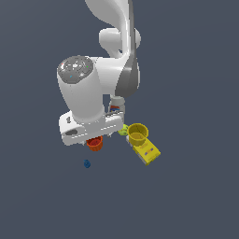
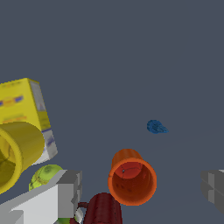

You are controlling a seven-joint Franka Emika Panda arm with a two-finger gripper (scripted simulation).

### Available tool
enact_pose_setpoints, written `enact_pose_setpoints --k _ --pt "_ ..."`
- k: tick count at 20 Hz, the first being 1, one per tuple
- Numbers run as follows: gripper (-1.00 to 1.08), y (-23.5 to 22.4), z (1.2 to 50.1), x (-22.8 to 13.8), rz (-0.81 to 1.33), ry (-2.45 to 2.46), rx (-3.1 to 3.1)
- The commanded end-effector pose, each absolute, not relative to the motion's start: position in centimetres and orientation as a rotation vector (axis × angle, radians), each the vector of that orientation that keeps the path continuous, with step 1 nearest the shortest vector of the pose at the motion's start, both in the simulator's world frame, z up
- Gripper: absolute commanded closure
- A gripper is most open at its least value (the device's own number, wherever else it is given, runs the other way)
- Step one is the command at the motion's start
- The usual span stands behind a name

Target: Pick up a designated object from a clutter of objects.

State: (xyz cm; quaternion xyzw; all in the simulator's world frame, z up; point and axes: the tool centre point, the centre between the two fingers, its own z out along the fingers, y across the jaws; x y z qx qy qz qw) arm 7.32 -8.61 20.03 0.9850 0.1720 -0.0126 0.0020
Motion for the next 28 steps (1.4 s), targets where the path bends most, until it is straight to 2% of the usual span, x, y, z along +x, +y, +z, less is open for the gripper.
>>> enact_pose_setpoints --k 1,13,28 --pt "-0.92 -10.0 18.0 8.3 -0.031 0.607 3.080" --pt "-0.92 -14.7 10.7 10.4 -0.005 0.830 3.030" --pt "-0.92 -15.6 8.0 10.6 -0.002 0.868 3.020"
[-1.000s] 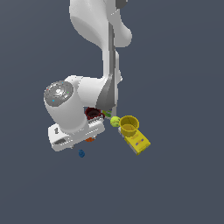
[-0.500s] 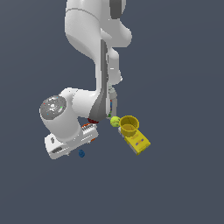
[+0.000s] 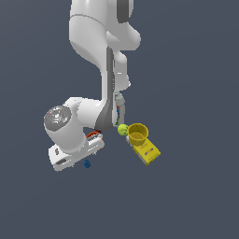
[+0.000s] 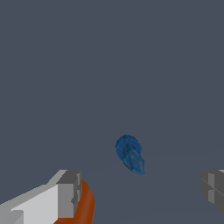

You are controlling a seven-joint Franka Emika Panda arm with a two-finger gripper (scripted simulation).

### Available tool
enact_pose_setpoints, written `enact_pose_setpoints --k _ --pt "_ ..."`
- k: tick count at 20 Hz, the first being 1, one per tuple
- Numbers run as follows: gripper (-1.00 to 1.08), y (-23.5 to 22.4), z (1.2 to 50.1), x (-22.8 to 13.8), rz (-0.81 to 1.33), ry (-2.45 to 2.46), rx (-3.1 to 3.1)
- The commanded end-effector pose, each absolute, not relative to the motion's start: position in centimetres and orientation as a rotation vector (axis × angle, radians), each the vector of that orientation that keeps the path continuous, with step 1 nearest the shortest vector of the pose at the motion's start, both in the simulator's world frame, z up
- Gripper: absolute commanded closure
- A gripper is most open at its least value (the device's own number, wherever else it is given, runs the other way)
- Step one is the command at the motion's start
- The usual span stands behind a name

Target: Pick up a designated object from a clutter of objects.

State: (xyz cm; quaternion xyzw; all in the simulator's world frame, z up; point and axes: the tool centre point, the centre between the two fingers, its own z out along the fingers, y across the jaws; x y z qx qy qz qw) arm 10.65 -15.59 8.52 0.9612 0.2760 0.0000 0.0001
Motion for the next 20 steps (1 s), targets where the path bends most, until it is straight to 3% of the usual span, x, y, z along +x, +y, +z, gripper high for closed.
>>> enact_pose_setpoints --k 1,12,13,20 --pt "-0.92 -15.6 7.5 10.6 -0.001 0.868 3.020" --pt "-0.92 -15.6 4.2 10.7 0.000 0.871 3.018" --pt "1.08 -15.6 4.2 10.7 0.000 0.871 3.018" --pt "1.08 -15.6 4.2 10.7 0.000 0.871 3.018"
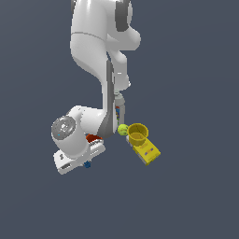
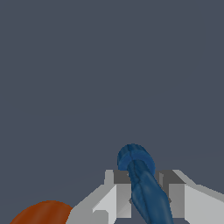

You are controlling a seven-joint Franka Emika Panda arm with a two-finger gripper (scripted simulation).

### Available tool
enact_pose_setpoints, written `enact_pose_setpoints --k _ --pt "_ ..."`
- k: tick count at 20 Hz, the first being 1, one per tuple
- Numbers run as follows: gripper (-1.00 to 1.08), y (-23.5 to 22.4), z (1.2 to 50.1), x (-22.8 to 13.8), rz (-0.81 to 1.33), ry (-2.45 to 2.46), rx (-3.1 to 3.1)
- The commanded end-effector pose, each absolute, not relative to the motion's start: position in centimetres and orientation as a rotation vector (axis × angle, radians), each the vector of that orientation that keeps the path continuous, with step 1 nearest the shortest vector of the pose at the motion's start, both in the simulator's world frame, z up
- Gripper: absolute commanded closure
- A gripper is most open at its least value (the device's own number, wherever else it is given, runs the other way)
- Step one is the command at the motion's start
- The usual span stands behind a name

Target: Pick up a designated object from a clutter of objects.

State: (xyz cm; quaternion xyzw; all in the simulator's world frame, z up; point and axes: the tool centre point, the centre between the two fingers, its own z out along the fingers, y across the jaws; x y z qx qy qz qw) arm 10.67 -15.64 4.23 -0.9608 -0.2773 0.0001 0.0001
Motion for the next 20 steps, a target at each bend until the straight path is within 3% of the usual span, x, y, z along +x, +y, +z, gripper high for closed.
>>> enact_pose_setpoints --k 1,11,20 --pt "1.08 -15.6 4.2 10.7 0.000 -0.871 -3.018" --pt "1.08 -15.6 5.3 9.9 0.000 -0.871 -3.018" --pt "1.08 -15.5 9.3 7.2 0.000 -0.871 -3.018"
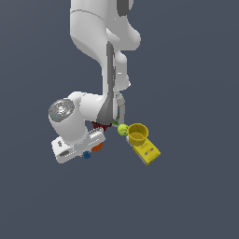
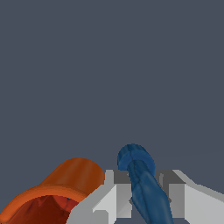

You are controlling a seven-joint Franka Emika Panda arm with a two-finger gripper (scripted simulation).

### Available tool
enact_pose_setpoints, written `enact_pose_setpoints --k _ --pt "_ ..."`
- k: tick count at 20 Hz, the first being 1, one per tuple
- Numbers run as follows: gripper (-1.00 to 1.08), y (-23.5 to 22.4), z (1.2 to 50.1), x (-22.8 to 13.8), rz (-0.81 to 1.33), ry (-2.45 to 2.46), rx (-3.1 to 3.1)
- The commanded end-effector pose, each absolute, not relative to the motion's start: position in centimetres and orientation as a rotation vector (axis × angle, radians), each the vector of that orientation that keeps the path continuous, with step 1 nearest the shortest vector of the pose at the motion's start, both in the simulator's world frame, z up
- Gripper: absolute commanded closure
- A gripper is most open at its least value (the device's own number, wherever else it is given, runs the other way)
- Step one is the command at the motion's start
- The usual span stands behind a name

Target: Pick up a designated object from a clutter of objects.

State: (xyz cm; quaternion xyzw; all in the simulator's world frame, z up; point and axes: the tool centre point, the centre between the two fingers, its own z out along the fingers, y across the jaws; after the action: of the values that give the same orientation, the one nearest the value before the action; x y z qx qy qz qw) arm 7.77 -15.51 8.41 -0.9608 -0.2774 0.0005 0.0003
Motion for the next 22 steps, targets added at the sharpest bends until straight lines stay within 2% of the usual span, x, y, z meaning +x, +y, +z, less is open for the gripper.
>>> enact_pose_setpoints --k 1,22 --pt "1.08 -15.5 9.9 6.8 0.000 -0.871 -3.018" --pt "1.08 -15.1 25.7 -3.7 -0.001 -0.871 -3.018"
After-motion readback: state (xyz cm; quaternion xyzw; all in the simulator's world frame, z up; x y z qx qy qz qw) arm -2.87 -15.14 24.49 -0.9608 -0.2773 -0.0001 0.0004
